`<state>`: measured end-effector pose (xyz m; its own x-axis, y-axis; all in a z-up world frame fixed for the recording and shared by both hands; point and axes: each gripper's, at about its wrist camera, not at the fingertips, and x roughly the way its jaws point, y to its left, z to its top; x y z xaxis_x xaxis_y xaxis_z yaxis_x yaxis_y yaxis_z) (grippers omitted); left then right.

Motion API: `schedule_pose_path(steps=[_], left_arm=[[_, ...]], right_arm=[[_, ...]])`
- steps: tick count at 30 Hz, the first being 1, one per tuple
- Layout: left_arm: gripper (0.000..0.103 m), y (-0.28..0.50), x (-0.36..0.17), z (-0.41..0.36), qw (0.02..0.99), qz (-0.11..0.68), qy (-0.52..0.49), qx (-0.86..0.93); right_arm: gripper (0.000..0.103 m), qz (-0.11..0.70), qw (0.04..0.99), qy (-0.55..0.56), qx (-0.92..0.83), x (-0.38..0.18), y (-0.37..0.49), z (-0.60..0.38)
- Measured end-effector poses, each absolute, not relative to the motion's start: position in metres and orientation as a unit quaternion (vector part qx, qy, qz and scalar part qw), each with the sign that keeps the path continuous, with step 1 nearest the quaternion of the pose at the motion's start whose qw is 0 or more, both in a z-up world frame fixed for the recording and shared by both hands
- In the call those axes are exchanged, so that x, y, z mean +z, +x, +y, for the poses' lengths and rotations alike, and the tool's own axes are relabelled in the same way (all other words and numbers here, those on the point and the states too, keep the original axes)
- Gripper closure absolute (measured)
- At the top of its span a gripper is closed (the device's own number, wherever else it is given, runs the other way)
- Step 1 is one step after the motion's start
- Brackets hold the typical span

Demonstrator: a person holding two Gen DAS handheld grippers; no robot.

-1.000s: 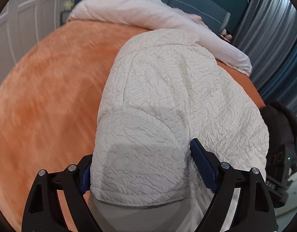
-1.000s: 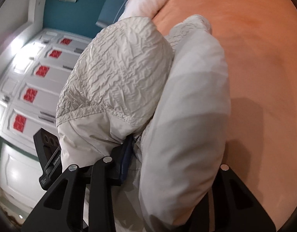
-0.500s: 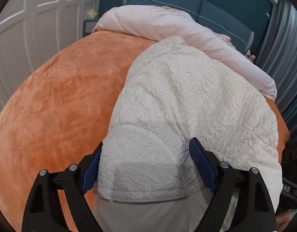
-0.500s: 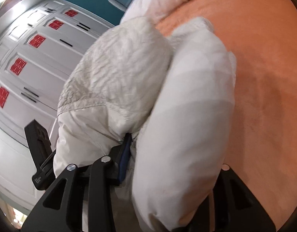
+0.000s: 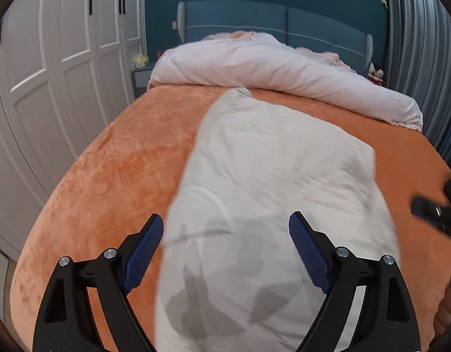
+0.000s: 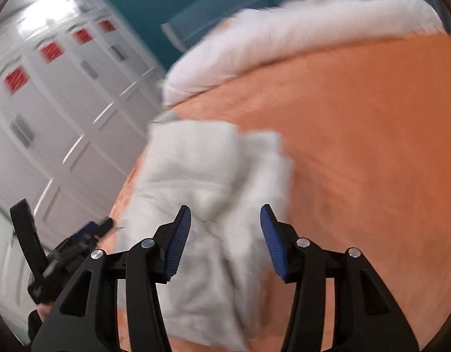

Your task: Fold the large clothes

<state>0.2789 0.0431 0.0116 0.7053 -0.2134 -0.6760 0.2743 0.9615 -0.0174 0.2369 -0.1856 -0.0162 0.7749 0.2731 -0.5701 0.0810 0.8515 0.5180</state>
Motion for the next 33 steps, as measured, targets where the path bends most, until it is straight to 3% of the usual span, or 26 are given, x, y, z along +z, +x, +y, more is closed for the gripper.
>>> schedule_pose_path(steps=[5,7,9,11,13,15,17,20,25,33], left_arm=[[0.018,0.269,-0.002,0.024,0.907,0.397,0.036,-0.134],[0.017,0.267,-0.012,0.020,0.903,0.406,0.042,-0.135],[0.017,0.265,-0.021,0.019,0.901,0.408,0.052,-0.135],[0.017,0.264,-0.024,0.019,0.902,0.406,0.054,-0.137],[0.017,0.265,-0.025,0.019,0.902,0.405,0.052,-0.136],[0.017,0.265,-0.023,0.022,0.903,0.406,0.043,-0.133],[0.017,0.264,-0.020,0.025,0.902,0.408,0.029,-0.135],[0.016,0.262,-0.021,0.024,0.902,0.407,0.022,-0.141],[0.009,0.259,-0.032,0.002,0.908,0.393,0.072,-0.129],[0.009,0.259,-0.034,0.004,0.904,0.408,0.065,-0.113]], right_arm=[[0.056,0.351,0.922,0.153,0.057,0.009,0.295,-0.139],[0.055,0.362,0.919,0.154,0.030,0.007,0.315,-0.142],[0.043,0.372,0.909,0.187,-0.016,-0.007,0.318,-0.163],[0.042,0.385,0.890,0.244,-0.030,-0.028,0.317,-0.183],[0.060,0.414,0.866,0.282,0.011,-0.053,0.317,-0.186],[0.089,0.405,0.868,0.281,0.061,-0.050,0.313,-0.181],[0.095,0.378,0.874,0.297,0.077,-0.037,0.303,-0.189],[0.096,0.354,0.887,0.294,0.045,-0.033,0.291,-0.209],[0.093,0.428,0.875,0.225,0.012,-0.091,0.316,-0.193],[0.089,0.365,0.915,0.169,-0.016,-0.026,0.260,-0.173]])
